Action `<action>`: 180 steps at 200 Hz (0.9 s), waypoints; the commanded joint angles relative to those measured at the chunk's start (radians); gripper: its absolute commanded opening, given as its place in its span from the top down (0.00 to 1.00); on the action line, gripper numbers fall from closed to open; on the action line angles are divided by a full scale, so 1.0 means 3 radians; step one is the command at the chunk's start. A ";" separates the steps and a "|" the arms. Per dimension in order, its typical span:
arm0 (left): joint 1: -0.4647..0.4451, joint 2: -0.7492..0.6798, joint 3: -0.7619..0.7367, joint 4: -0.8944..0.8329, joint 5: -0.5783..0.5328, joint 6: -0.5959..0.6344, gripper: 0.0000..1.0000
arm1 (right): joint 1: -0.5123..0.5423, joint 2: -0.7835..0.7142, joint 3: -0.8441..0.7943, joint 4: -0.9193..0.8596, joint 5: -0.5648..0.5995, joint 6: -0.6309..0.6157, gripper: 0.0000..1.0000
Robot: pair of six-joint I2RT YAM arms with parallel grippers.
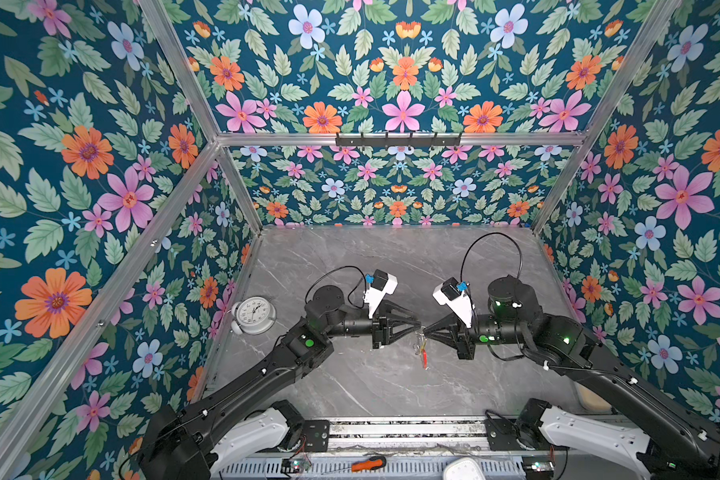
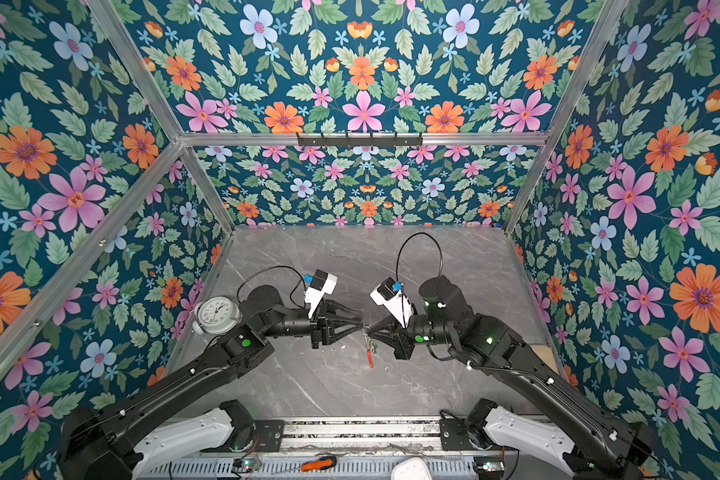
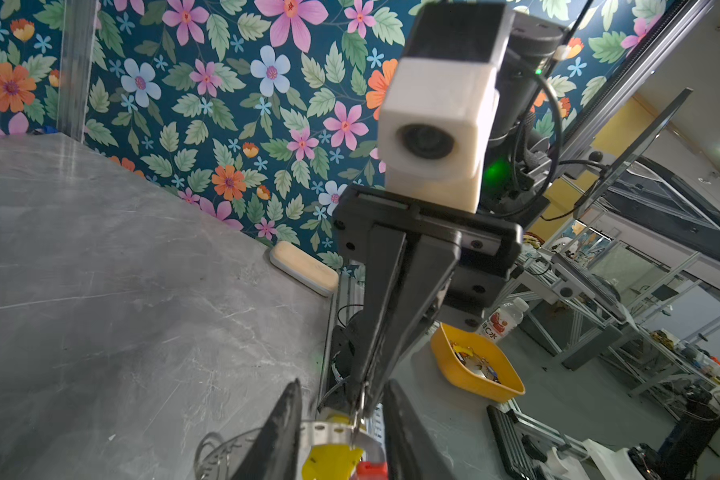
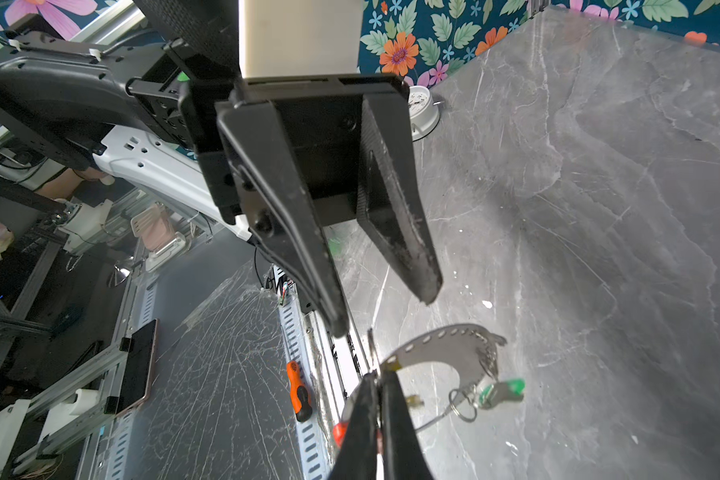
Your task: Remove the keys from the keyring
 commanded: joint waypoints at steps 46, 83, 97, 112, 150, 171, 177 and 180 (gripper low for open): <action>0.0005 0.0135 0.0017 0.0302 0.0473 -0.0108 0.88 | 0.0001 0.0045 0.0051 0.0089 0.0231 -0.0080 1.00; 0.0005 0.0146 0.0020 0.0318 0.0502 -0.0121 1.00 | 0.0002 0.0080 0.0059 0.0119 0.0302 -0.0089 1.00; 0.0006 0.0145 0.0012 0.0323 0.0496 -0.0124 1.00 | 0.0002 0.0085 0.0060 0.0142 0.0304 -0.0080 1.00; 0.0006 0.0147 -0.0001 0.0370 0.0487 -0.0142 0.98 | -0.0001 0.0105 0.0058 0.0184 0.0312 -0.0064 1.00; 0.0007 0.0136 -0.0048 0.0492 0.0496 -0.0204 0.92 | 0.0002 0.0157 0.0060 0.0261 0.0329 -0.0050 1.00; 0.0005 0.0132 -0.0053 0.0497 0.0512 -0.0216 0.95 | 0.0002 0.0171 0.0066 0.0281 0.0324 -0.0053 1.00; 0.0005 0.0131 -0.0056 0.0497 0.0513 -0.0215 0.97 | 0.0002 0.0177 0.0061 0.0295 0.0324 -0.0050 1.00; 0.0005 0.0131 -0.0057 0.0497 0.0510 -0.0217 0.98 | 0.0001 0.0178 0.0061 0.0295 0.0324 -0.0049 1.00</action>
